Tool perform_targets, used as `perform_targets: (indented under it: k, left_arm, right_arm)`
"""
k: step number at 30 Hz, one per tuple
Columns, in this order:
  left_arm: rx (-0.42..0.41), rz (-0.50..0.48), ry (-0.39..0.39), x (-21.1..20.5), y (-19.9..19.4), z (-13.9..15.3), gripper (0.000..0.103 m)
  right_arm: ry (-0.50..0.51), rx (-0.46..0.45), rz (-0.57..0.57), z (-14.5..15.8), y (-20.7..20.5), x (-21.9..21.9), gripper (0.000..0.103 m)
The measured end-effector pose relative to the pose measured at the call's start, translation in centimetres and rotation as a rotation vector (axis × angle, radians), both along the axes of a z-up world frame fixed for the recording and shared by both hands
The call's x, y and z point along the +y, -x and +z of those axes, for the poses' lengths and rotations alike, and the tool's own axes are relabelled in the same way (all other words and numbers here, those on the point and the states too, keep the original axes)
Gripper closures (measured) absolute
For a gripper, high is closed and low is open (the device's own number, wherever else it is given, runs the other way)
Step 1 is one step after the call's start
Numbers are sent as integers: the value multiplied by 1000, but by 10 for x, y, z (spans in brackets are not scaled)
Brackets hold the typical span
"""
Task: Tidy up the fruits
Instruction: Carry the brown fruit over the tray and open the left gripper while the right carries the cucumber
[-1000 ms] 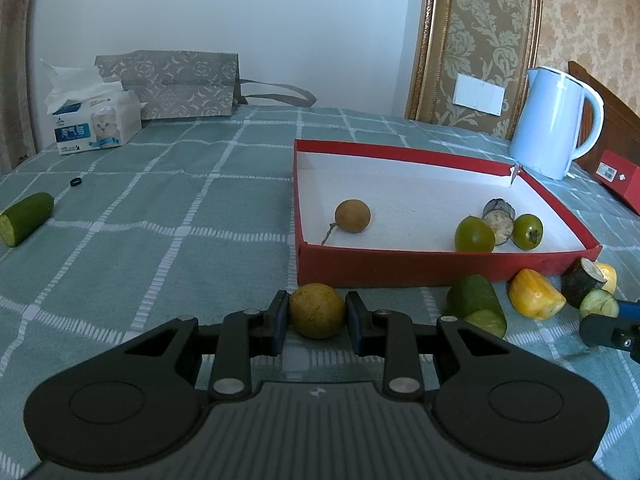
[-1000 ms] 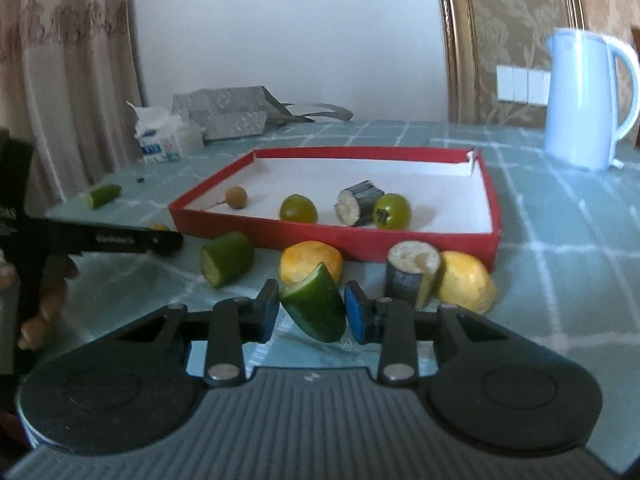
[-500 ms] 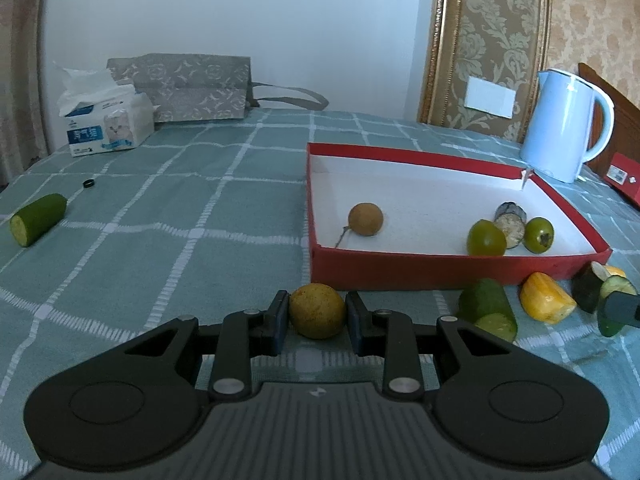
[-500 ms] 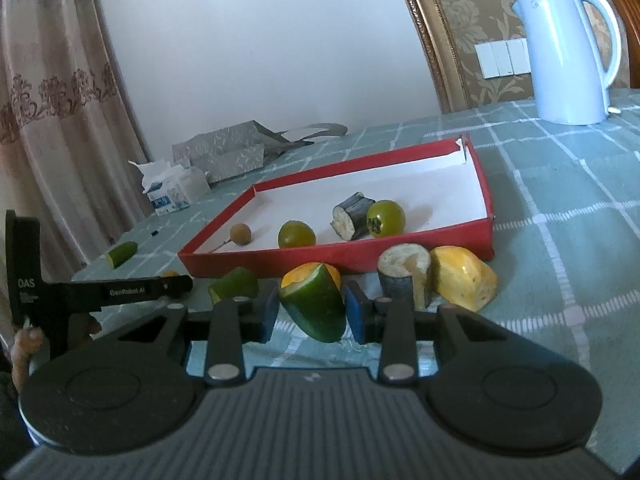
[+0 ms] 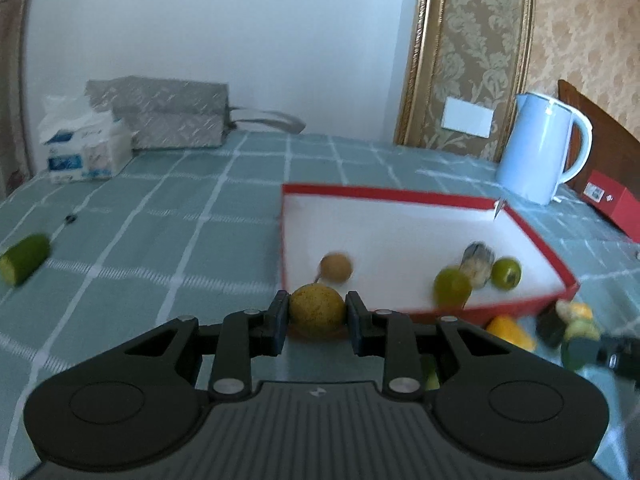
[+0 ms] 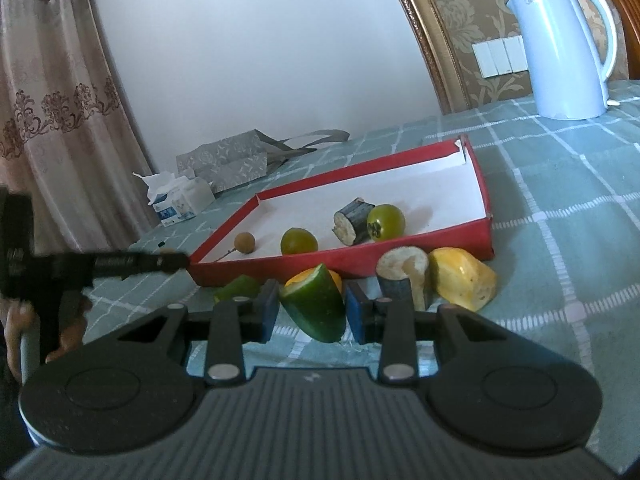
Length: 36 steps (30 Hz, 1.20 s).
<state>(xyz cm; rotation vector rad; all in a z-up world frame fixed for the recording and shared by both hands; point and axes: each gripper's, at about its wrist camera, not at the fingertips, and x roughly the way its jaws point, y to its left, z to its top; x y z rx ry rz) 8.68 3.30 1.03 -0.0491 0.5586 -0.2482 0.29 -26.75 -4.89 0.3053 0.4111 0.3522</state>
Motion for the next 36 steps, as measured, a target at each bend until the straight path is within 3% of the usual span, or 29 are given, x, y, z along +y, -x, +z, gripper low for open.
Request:
perform_targets:
  k: [4, 14, 16, 18, 20, 29, 36]
  left_arm:
    - [0, -15, -10, -23, -27, 7, 74]
    - [13, -21, -165, -86, -80, -13, 73]
    - [9, -11, -190, -90, -81, -15, 65]
    - [-19, 2, -199, -90, -77, -15, 32]
    - [-68, 24, -182, -84, -68, -11, 21]
    - [-188, 202, -84, -27, -3, -3, 9]
    - [-130, 254, -58, 2, 12, -20, 7]
  right_arm:
    - [-6, 0, -1, -1, 1, -1, 69]
    - [-15, 10, -2, -1, -2, -3, 69]
    - [-13, 13, 1, -2, -3, -2, 69]
    - [-14, 18, 2, -2, -4, -3, 69]
    - [-16, 18, 2, -2, -4, -3, 69]
    - [-7, 17, 3, -3, -4, -2, 69]
    - [65, -6, -18, 2, 1, 9, 70]
